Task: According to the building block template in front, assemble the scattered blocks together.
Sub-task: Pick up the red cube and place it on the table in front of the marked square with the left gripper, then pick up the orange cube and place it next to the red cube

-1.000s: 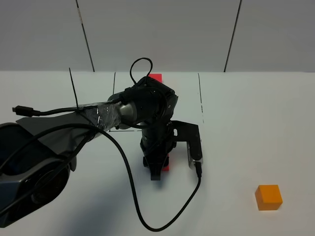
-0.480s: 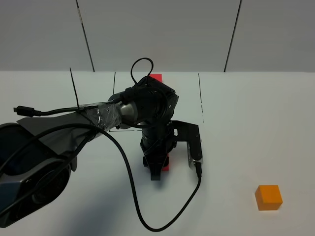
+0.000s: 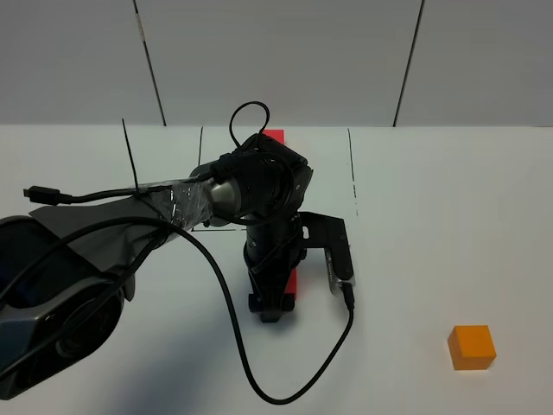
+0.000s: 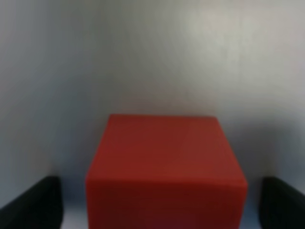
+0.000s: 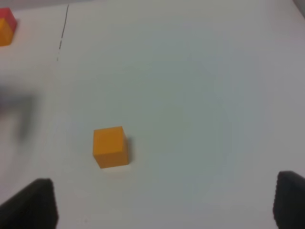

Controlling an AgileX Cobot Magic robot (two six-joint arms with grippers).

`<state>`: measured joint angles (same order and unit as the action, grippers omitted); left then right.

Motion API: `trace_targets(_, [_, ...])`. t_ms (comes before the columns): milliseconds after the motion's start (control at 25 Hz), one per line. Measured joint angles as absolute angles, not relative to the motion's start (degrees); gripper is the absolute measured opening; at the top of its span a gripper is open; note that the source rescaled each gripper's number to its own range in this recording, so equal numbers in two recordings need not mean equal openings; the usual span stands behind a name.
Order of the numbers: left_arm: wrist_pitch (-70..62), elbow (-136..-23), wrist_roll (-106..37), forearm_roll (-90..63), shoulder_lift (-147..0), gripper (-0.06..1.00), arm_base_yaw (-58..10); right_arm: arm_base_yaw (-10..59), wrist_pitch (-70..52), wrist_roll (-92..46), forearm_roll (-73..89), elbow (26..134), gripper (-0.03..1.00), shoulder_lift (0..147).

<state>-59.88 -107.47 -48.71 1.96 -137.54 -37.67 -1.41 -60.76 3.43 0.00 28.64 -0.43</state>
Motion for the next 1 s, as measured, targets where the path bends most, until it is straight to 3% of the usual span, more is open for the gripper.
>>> trace_targets(120, [-60.71,-107.47,-48.24,2.21,-136.48,1.00,-37.67,-1.41,-60.76,3.43,0.00,28.64,0.81,-0.43])
trace_targets(400, [-65.23,-107.47,-46.41,2.16,-130.39,0.99,-38.32,-1.41,-60.76,3.43,0.00,28.64,0.81,-0.43])
trace_targets(640, [-65.34,-107.47,-32.51,4.14,-122.02,0.97,-37.64,-1.41,-60.76,3.43,0.00,28.64,0.81,-0.43])
trace_targets(1000, [-68.11,-104.60,-21.88,1.45,-114.44,0.92,-23.37,-1.41,-60.76,3.43,0.00,28.64,0.81,-0.43])
